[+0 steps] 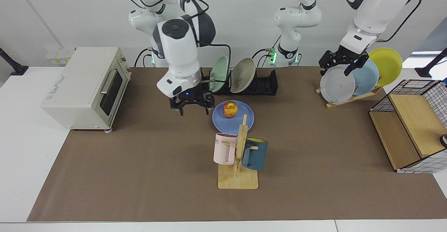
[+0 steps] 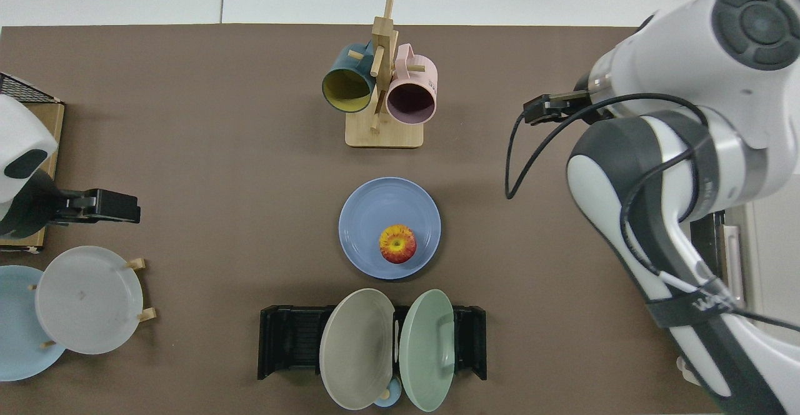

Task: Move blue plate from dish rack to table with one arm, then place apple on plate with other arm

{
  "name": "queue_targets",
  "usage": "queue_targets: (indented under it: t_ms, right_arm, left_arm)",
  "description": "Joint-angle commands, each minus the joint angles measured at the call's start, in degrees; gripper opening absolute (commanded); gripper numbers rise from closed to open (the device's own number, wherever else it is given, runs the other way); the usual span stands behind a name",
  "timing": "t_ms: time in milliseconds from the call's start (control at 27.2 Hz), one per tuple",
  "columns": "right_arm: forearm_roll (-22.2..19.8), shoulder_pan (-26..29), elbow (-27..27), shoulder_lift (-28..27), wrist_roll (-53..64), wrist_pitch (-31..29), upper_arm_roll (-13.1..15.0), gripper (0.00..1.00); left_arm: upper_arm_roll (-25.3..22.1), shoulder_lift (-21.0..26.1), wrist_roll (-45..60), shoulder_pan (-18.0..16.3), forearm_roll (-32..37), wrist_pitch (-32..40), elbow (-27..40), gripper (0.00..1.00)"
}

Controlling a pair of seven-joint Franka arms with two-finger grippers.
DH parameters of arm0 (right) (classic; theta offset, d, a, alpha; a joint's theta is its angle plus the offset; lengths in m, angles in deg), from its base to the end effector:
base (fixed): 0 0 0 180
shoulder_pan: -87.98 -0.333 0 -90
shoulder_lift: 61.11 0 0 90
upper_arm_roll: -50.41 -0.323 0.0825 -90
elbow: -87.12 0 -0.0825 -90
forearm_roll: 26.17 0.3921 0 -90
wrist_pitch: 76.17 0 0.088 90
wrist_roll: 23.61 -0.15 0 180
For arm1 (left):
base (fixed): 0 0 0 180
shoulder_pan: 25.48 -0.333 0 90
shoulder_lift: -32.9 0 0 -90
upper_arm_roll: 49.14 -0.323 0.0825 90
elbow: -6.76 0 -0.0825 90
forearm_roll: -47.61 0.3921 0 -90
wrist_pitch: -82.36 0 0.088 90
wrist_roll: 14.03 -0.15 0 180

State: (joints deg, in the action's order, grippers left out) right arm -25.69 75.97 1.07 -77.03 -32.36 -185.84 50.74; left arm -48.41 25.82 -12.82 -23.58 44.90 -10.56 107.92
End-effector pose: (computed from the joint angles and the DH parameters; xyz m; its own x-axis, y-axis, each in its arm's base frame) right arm 0.6617 0.1381 0.4835 0.9902 0.0470 0.1314 0.0509 -0.9983 -0.0269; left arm 0.5231 -0.0312 0.5665 0.9995 -0.0223 -0.0213 -0.0213 -0.9988 0.0452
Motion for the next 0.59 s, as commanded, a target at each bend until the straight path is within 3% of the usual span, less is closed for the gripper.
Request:
queue_targets:
  t_ms: [0, 221, 441, 552]
  right_arm:
    - [-0.5, 5.0, -1.9, 3.9, 5.6, 2.5, -1.1, 1.0]
    - [-2.4, 9.0, -2.9, 7.4, 11.3, 6.8, -1.1, 1.0]
    - [-2.2, 9.9, -10.9, 14.4, 13.9, 6.7, -1.0, 1.0]
    - [-1.8, 10.0, -11.6, 15.2, 10.0, 7.0, -1.0, 1.0]
  left_arm:
    - [0.2, -1.5, -0.3, -0.1, 0.8, 3.7, 0.2, 1.0]
    - [0.2, -1.6, 0.0, -0.2, 0.8, 3.6, 0.2, 1.0]
    - [0.2, -1.6, 0.4, -0.3, 0.8, 3.1, 0.2, 1.0]
    - [0.2, -1.6, 0.4, -0.3, 0.8, 3.1, 0.2, 1.0]
